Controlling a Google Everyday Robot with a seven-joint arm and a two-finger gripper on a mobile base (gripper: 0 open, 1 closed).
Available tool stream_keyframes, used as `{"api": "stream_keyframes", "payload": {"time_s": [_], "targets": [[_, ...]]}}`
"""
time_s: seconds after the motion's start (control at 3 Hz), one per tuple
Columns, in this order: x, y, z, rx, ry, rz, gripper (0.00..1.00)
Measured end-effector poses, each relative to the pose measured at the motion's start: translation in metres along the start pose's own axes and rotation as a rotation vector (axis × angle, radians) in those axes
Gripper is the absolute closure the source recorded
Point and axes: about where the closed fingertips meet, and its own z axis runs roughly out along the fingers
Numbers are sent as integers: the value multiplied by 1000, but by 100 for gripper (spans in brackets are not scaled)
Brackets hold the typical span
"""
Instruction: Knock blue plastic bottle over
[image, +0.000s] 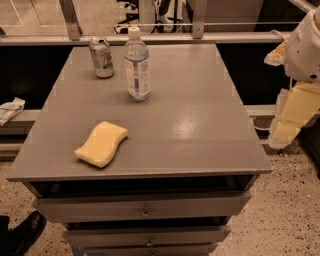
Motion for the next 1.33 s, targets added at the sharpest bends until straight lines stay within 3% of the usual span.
{"api": "stream_keyframes", "payload": {"time_s": [0.33, 0.67, 1.0, 1.33], "targets": [[0, 0, 0, 0, 0, 0, 0], [-17, -10, 9, 4, -72, 20, 0], [-95, -51, 46, -8, -311, 62, 0], [-141, -79, 66, -17, -454, 110, 0]]}}
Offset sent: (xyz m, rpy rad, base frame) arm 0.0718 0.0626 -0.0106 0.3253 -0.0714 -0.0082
